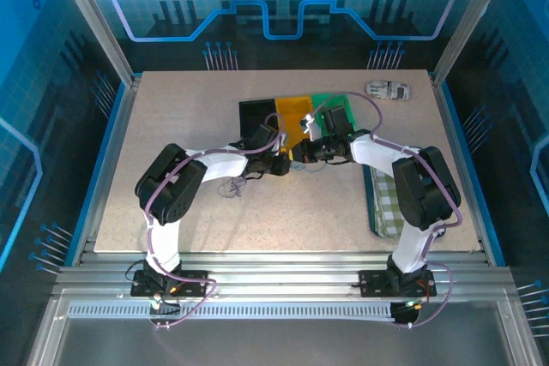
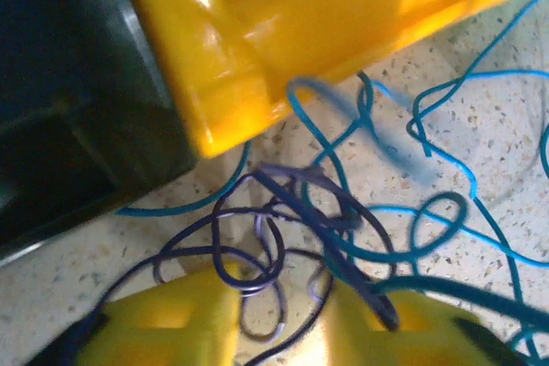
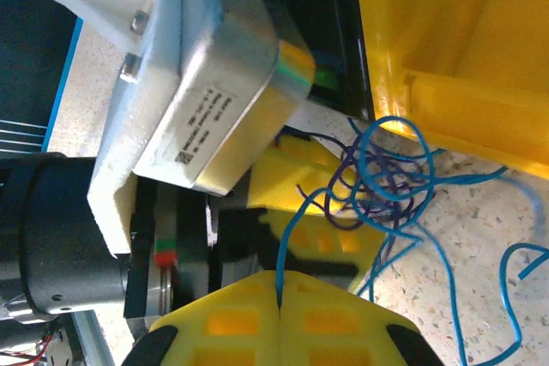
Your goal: Untangle the cables
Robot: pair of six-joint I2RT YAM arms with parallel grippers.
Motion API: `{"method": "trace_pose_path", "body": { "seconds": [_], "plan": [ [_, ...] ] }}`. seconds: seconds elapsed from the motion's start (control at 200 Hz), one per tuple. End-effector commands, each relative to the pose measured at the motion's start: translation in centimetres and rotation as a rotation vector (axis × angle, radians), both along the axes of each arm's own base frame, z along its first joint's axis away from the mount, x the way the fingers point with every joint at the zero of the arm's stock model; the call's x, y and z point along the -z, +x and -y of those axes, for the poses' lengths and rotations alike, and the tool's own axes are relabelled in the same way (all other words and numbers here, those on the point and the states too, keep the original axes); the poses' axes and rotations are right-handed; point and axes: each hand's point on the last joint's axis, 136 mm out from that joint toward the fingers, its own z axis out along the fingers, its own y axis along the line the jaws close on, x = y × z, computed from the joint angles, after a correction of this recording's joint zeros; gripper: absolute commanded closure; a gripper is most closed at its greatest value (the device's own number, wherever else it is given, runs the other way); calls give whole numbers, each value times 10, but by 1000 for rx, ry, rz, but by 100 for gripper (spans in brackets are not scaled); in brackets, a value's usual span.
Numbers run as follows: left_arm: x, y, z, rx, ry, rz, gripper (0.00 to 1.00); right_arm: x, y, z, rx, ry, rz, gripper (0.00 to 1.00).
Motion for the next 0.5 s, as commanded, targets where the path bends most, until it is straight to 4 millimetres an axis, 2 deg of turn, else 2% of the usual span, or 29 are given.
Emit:
{"method": "trace_pose_path", "body": {
  "seconds": [0.0, 0.055, 0.135, 0.23, 0.375, 0.495],
  "plan": [
    [-4, 7, 8, -6, -16, 18, 90, -10, -8, -1, -9, 26, -3, 100],
    [-5, 8, 2, -31, 0, 22, 100, -10, -7, 2, 6, 15, 5, 100],
    [-12, 6, -9, -62, 15, 34, 100, -12, -1, 11, 53, -10, 24, 100],
    [-20, -3, -27, -112, 8, 34, 100, -17, 12, 32, 159, -44, 65, 100],
    [-27, -21, -69, -209, -11, 6, 100, -29, 34, 84, 386, -87, 121, 100],
    [-30, -34, -108, -326, -16, -9, 100, -35, 43, 131, 564, -127, 152, 100]
  ]
}}
